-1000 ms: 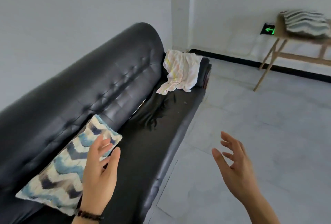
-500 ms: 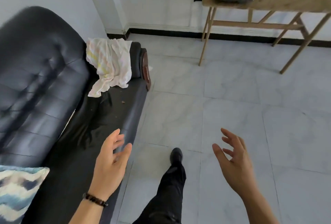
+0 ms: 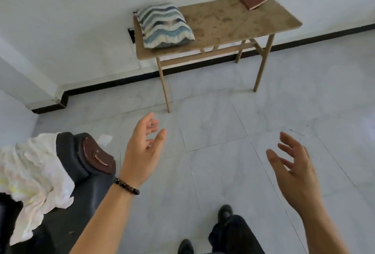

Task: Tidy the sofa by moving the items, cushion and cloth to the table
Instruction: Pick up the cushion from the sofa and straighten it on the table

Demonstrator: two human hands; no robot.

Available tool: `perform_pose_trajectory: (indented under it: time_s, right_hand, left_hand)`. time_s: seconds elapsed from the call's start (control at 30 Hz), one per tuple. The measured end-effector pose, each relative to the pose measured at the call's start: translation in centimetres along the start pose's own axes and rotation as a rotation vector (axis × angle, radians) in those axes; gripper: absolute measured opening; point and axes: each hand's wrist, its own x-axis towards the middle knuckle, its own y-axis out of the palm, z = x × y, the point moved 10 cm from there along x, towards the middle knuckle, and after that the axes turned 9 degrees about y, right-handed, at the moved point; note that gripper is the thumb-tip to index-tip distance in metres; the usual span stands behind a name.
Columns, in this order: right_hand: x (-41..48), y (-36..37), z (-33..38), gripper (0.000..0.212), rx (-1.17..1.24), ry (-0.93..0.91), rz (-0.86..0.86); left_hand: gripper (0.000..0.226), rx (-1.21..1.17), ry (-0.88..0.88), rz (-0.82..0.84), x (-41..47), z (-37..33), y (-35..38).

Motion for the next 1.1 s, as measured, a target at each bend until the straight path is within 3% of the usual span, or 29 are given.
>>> perform_pose_trajectory:
  time_s: [0.13,0.27,0.37,0.57,0.87,1.1]
  right_hand:
    - [11.5,-1.0,-1.3,0.047,0.052,0.050,-0.076]
    - [24.6,-0.3,-1.4,0.052,-0.002,0.087,-0.011]
    - [33.5,0.3,3.0,0.051,-0.021,0.031,0.050]
    - [46.9,3.9,13.7,0.050,-0.040,-0.145,0.195]
    - [60.6,14.0,18.7,0.048,-0.103,-0.208,0.340]
    - [71.4,21.5,28.0,0.053,-0.230,-0.307,0.402]
  left_hand:
    - [0.049,0.011,0.045,0.046,11.1,-0.9,8.3]
    - [0.049,0.037,-0.019,0.041,20.3,-0.6,16.2]
    - [0.050,0.055,-0.013,0.033,26.4,-2.7,19.2]
    - [0.057,0.068,-0.030,-0.114,36.3,-4.7,18.6]
    - [0.054,0.064,-0.125,-0.234,49.2,2.9,19.6]
    - [0.051,0.011,-0.169,-0.349,62.5,6.1,17.3]
